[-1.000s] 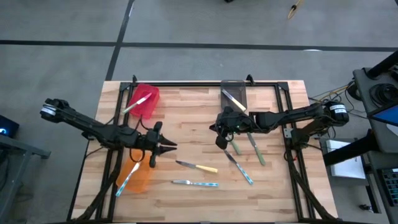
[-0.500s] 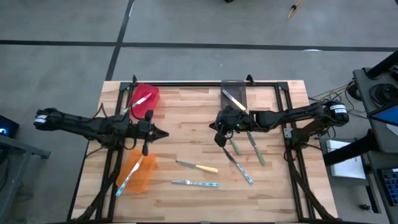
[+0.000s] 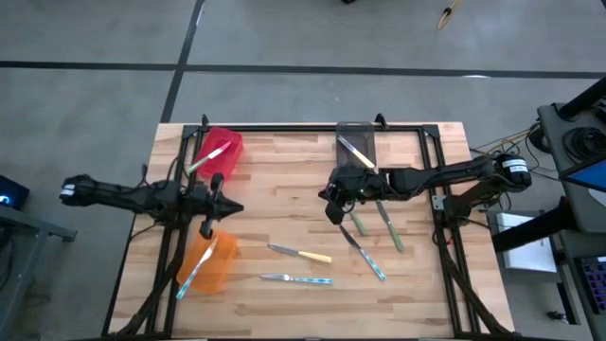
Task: Sort silverware by color (type)
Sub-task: Put the left green knife into the red bin
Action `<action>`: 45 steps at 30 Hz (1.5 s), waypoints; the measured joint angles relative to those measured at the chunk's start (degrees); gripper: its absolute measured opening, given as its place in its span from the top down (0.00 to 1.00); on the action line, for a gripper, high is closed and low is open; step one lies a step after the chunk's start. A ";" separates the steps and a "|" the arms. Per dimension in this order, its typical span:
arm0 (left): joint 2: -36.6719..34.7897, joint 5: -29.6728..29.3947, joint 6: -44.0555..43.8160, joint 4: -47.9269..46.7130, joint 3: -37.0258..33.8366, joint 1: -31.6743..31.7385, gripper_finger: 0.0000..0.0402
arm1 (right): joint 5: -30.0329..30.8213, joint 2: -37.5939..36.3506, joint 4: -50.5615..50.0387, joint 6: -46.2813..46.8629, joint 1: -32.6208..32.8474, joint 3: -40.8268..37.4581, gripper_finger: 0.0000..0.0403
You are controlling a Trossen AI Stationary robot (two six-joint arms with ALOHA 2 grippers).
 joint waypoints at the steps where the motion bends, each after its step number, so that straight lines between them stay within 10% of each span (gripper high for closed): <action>1: -0.80 0.00 -0.40 0.88 -0.99 0.00 1.00 | -0.92 0.06 -0.90 0.76 0.74 0.14 0.96; 11: -4.11 0.00 -1.23 1.10 -2.87 0.00 1.00 | -1.78 0.17 -11.36 19.18 10.87 0.12 0.96; 20: -4.09 -0.26 -1.42 1.15 -2.89 0.00 1.00 | -1.56 0.19 -39.89 41.62 13.75 0.05 0.96; 32: -4.07 -0.55 -4.40 1.16 -2.89 0.00 1.00 | -1.56 0.21 -43.04 42.92 13.36 0.05 0.93; 45: -4.08 -0.63 -2.25 1.37 -2.89 0.02 1.00 | 4.54 2.32 -40.30 45.93 11.95 -0.06 0.62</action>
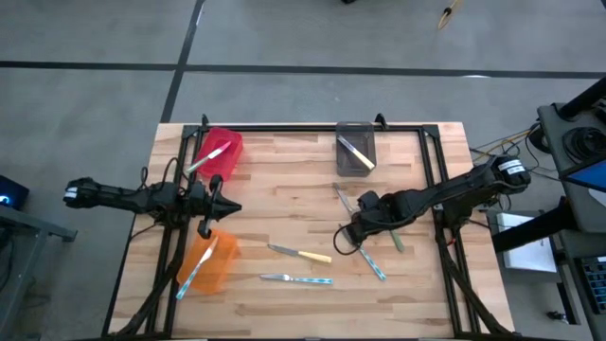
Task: Sort silverware by color (type)
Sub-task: Put the left green knife into the red bin
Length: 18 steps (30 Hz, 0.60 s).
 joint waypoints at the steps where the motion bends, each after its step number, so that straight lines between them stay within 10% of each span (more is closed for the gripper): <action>1: -0.02 -0.01 0.00 0.01 0.00 0.00 1.00 | 0.03 0.41 1.30 -0.17 -0.53 0.04 0.60; 18: 0.10 -0.05 0.00 0.59 -0.04 0.00 1.00 | -0.09 12.47 7.00 -8.19 -6.94 0.04 0.53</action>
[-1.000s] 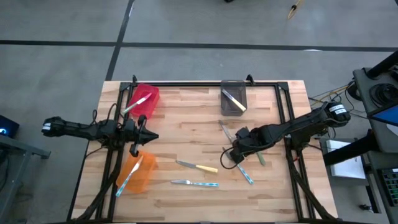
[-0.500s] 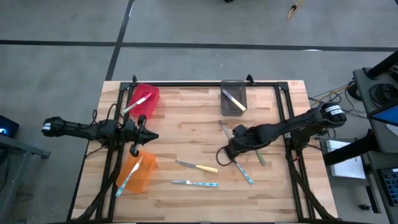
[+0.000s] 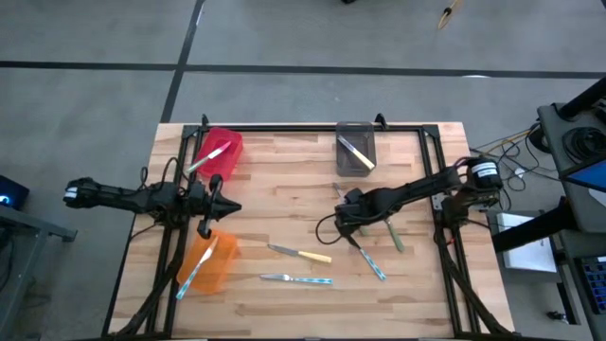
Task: Sort silverware by color (type)
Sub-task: Put the left green knife into the red bin
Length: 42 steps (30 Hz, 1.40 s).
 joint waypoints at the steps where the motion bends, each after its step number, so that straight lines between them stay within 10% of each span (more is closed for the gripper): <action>1: -0.02 0.00 0.00 0.13 0.00 0.00 1.00 | 0.02 0.43 0.08 -0.05 0.00 0.00 0.53; 42: 0.02 0.00 -8.42 7.24 0.02 0.00 1.00 | 0.57 4.44 3.75 -6.52 0.04 0.07 0.89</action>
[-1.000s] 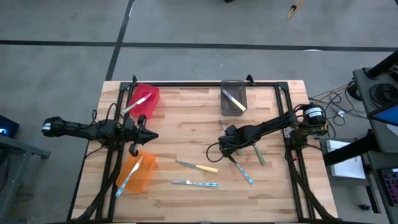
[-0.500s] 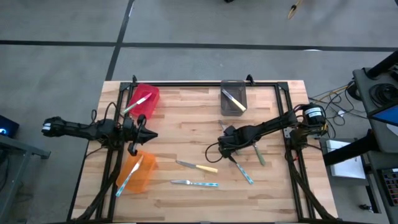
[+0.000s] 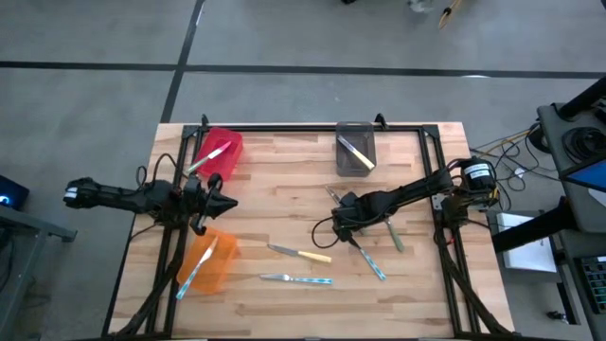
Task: Sort silverware by color (type)
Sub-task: Put the left green knife into the red bin
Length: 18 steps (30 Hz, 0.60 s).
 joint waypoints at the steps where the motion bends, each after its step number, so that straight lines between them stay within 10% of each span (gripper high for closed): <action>1: 0.00 0.01 -0.21 0.16 0.00 0.00 1.00 | 0.00 -0.01 0.02 -0.42 0.00 -0.02 0.89; 18: 0.84 0.00 -0.63 0.04 0.00 0.00 1.00 | 1.24 -8.41 2.70 -4.73 0.04 -0.20 0.96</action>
